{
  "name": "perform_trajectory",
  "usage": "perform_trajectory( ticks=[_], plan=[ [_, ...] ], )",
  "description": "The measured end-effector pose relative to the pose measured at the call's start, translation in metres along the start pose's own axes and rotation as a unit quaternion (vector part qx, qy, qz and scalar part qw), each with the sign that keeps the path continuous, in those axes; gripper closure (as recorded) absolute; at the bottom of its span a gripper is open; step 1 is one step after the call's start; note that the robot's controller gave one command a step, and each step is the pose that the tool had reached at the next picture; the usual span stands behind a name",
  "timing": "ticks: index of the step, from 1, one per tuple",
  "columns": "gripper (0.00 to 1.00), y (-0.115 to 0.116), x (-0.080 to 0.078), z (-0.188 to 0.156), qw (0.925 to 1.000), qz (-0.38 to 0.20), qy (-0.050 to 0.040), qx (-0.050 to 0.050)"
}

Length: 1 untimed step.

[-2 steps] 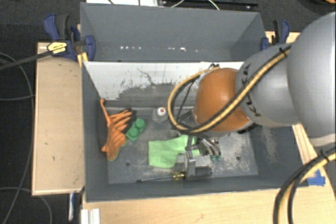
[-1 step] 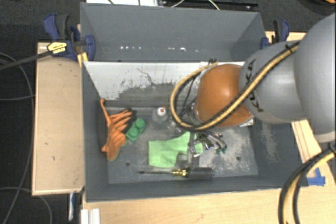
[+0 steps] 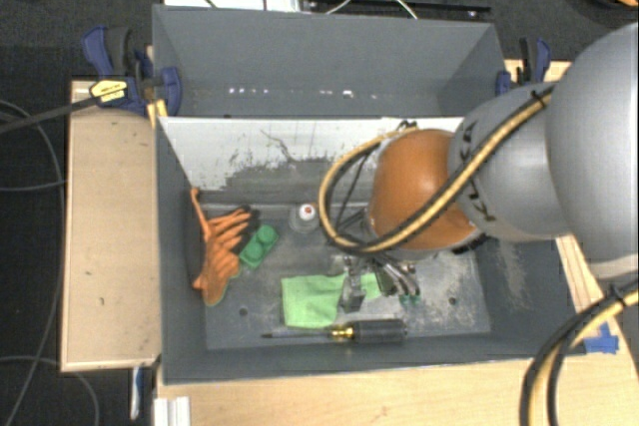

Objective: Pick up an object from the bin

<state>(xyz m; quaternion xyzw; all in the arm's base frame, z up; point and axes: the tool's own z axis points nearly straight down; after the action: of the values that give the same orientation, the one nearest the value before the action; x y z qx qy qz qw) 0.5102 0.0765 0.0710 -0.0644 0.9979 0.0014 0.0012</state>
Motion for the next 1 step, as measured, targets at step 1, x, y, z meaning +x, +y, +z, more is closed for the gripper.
perform_trajectory(
  ticks=[1],
  plan=[
    [1.00, 0.0000, 0.0000, 0.0000, 1.0000, 0.000, 0.0000, 0.000]
  ],
)
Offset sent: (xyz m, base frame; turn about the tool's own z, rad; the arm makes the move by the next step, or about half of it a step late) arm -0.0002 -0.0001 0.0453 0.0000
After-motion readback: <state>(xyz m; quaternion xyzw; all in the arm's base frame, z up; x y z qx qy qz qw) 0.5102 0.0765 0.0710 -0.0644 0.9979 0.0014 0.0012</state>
